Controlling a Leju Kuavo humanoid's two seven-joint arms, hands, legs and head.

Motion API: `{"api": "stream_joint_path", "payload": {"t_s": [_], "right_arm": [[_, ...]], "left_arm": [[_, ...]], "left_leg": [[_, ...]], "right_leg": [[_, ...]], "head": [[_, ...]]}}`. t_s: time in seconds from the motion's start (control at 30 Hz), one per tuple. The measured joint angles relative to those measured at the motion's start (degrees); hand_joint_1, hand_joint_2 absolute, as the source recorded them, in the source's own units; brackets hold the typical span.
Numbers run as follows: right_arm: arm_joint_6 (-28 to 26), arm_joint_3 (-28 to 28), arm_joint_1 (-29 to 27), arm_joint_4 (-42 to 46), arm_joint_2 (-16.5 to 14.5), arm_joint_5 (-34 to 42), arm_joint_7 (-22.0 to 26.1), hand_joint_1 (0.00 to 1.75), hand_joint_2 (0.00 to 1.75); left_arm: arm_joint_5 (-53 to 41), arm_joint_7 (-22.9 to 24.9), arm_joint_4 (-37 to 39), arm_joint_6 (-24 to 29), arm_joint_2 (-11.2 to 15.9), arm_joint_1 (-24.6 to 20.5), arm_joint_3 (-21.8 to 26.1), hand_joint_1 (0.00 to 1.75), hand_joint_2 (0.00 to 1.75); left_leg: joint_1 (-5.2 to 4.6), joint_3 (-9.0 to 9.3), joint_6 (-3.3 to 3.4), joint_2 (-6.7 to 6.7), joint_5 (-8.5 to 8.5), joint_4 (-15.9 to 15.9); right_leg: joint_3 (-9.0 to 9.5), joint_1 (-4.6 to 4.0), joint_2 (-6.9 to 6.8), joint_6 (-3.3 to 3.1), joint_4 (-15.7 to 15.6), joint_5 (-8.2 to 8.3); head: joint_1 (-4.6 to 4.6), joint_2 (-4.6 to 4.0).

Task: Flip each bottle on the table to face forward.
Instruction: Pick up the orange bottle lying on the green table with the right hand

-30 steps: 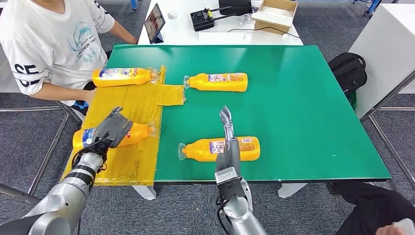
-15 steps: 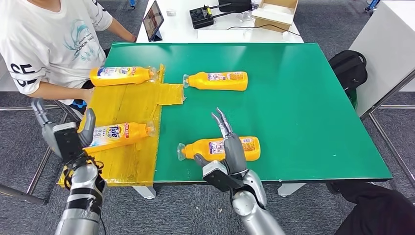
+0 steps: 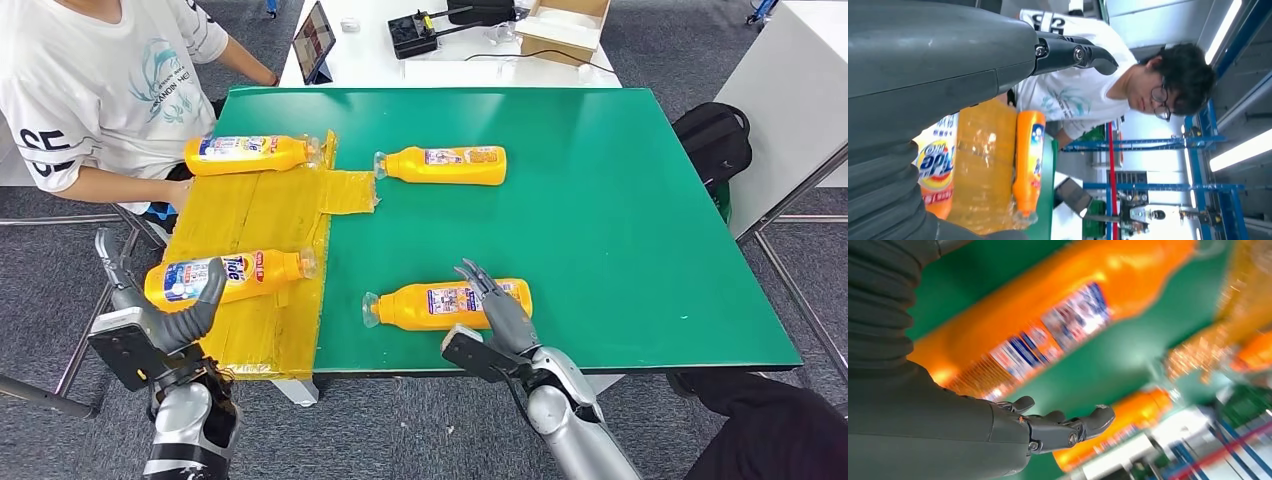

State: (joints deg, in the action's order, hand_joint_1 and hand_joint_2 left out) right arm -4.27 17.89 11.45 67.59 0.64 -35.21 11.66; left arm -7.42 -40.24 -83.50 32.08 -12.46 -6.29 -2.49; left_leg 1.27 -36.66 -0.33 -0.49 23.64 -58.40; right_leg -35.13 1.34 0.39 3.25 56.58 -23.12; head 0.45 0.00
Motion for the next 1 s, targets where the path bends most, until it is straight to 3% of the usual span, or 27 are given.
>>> {"api": "stream_joint_path", "payload": {"t_s": [0.3, 0.7, 1.0], "right_arm": [[1.5, 0.4, 4.0, -7.8, 1.1, -0.5, -0.7, 0.00, 1.75], [-2.9, 1.8, 9.8, -15.1, 1.6, -6.6, -2.6, 0.00, 1.75], [3.0, 3.7, 14.9, -20.2, 2.1, -7.1, -4.7, 0.00, 1.75]], "left_arm": [[-2.0, 0.0, 1.6, -0.7, -0.9, 1.4, -3.3, 0.00, 1.75], [-0.8, 0.0, 4.3, -2.3, -1.7, 2.2, -3.4, 0.00, 1.75], [-0.9, 0.0, 6.2, -3.3, -2.2, 2.1, -3.3, 0.00, 1.75]], "left_leg": [[-0.01, 0.09, 0.01, 0.01, 0.00, 0.0], [-0.01, 0.20, 0.04, 0.01, -0.04, 0.0], [-0.01, 0.35, 0.04, 0.11, -0.03, 0.0]], "right_leg": [[0.10, 0.01, 0.00, 0.00, 0.0, 0.00], [0.23, 0.01, 0.00, 0.01, 0.0, 0.04], [0.26, 0.01, 0.02, 0.00, 0.0, 0.04]], "head": [[0.02, 0.00], [0.00, 0.00], [0.00, 0.00]]}}
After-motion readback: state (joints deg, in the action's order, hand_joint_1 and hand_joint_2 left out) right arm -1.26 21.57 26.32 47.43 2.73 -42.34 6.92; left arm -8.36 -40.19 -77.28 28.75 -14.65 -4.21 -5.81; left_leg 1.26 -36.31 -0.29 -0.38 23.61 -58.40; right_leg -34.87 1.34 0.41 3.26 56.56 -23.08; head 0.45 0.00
